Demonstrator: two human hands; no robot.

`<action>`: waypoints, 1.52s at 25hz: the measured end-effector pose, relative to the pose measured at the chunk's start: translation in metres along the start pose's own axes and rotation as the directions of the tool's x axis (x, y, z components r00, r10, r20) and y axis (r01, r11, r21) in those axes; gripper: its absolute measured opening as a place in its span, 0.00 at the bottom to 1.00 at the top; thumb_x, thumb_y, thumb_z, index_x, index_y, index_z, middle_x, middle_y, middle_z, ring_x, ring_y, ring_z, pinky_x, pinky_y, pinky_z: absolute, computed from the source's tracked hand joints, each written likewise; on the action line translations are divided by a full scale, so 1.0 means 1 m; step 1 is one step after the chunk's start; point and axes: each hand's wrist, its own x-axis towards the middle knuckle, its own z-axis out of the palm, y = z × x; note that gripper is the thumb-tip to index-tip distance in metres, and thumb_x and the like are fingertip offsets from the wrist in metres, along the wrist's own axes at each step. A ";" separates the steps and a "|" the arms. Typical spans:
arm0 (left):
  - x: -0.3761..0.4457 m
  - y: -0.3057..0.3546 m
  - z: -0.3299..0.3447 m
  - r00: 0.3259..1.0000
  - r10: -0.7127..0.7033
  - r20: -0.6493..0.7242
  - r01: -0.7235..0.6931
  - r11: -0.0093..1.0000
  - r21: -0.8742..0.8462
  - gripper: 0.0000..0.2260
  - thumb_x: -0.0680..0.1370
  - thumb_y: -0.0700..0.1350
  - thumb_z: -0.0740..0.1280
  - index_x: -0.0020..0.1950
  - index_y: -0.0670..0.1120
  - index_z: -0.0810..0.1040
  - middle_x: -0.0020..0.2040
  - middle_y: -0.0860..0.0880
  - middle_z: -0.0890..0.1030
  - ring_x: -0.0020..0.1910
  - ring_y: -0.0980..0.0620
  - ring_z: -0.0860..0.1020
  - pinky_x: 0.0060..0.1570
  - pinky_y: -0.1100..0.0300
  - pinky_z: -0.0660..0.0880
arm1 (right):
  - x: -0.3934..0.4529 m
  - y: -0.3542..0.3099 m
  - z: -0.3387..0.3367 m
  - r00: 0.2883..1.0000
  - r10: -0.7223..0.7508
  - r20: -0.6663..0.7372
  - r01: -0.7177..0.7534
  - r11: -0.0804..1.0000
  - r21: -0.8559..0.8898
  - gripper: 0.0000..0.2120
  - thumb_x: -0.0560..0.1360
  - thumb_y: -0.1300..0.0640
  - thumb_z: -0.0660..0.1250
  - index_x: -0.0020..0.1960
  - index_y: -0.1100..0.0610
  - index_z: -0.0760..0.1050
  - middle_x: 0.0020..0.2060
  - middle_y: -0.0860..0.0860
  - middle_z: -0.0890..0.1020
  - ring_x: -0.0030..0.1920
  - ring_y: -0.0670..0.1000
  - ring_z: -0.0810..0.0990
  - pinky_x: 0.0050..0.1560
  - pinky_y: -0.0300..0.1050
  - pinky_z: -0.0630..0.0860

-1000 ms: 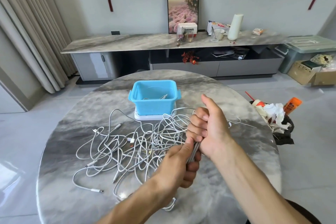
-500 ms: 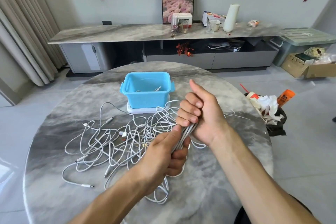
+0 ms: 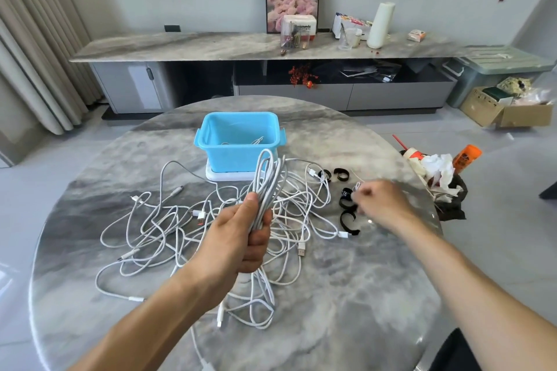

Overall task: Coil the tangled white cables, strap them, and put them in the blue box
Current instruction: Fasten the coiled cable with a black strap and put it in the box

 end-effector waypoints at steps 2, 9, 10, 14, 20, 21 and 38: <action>0.000 -0.002 0.003 1.000 0.018 -0.003 -0.018 0.999 0.041 0.17 0.83 0.55 0.55 0.41 0.45 0.70 0.32 0.48 0.57 0.24 0.56 0.53 0.20 0.71 0.52 | 0.001 0.007 0.024 1.000 -0.003 0.011 0.005 0.984 -0.180 0.18 0.76 0.49 0.65 0.32 0.59 0.73 0.32 0.53 0.80 0.39 0.58 0.81 0.36 0.46 0.73; -0.003 -0.006 -0.002 1.000 0.016 -0.005 -0.016 0.996 0.083 0.18 0.83 0.56 0.54 0.40 0.46 0.70 0.33 0.47 0.56 0.26 0.55 0.52 0.23 0.69 0.50 | 0.005 0.001 0.067 0.998 -0.041 -0.052 0.016 0.909 -0.418 0.04 0.76 0.60 0.63 0.47 0.58 0.77 0.43 0.55 0.82 0.44 0.59 0.81 0.41 0.46 0.76; -0.003 -0.007 -0.004 1.000 0.012 -0.011 -0.011 0.997 0.076 0.18 0.83 0.56 0.55 0.40 0.46 0.70 0.32 0.47 0.57 0.26 0.55 0.52 0.23 0.69 0.50 | 0.007 -0.001 0.063 0.997 -0.042 -0.065 0.015 0.931 -0.364 0.03 0.76 0.61 0.63 0.46 0.57 0.76 0.44 0.55 0.83 0.45 0.59 0.81 0.42 0.47 0.77; -0.003 -0.005 -0.014 0.999 0.029 -0.026 -0.027 0.997 0.071 0.18 0.82 0.56 0.55 0.40 0.46 0.71 0.32 0.47 0.58 0.26 0.55 0.53 0.24 0.68 0.50 | -0.011 -0.053 0.025 0.996 0.006 -0.093 0.044 0.849 0.526 0.08 0.75 0.63 0.70 0.45 0.53 0.73 0.38 0.56 0.83 0.30 0.51 0.78 0.32 0.42 0.72; -0.006 -0.006 -0.020 0.999 0.017 -0.045 -0.015 0.998 0.056 0.19 0.82 0.57 0.55 0.41 0.45 0.71 0.31 0.48 0.59 0.25 0.55 0.53 0.22 0.67 0.52 | -0.100 -0.113 -0.004 0.925 -0.326 0.194 -0.180 0.073 0.981 0.10 0.72 0.68 0.63 0.47 0.61 0.82 0.34 0.55 0.81 0.28 0.47 0.78 0.28 0.38 0.77; -0.006 -0.005 -0.019 0.999 0.017 -0.050 -0.015 0.999 0.041 0.18 0.82 0.57 0.55 0.41 0.45 0.71 0.31 0.48 0.59 0.25 0.55 0.53 0.22 0.67 0.52 | -0.101 -0.113 -0.003 0.910 -0.359 0.208 -0.201 0.056 0.978 0.12 0.70 0.68 0.63 0.47 0.62 0.83 0.36 0.56 0.82 0.30 0.47 0.79 0.30 0.39 0.78; -0.008 0.002 -0.007 0.996 0.076 -0.051 -0.068 0.989 0.130 0.19 0.84 0.56 0.53 0.41 0.45 0.71 0.28 0.50 0.62 0.24 0.56 0.56 0.24 0.65 0.51 | -0.103 -0.117 0.012 0.834 -0.444 -0.327 0.539 0.530 0.655 0.07 0.78 0.58 0.68 0.46 0.58 0.84 0.36 0.53 0.85 0.36 0.52 0.83 0.40 0.42 0.79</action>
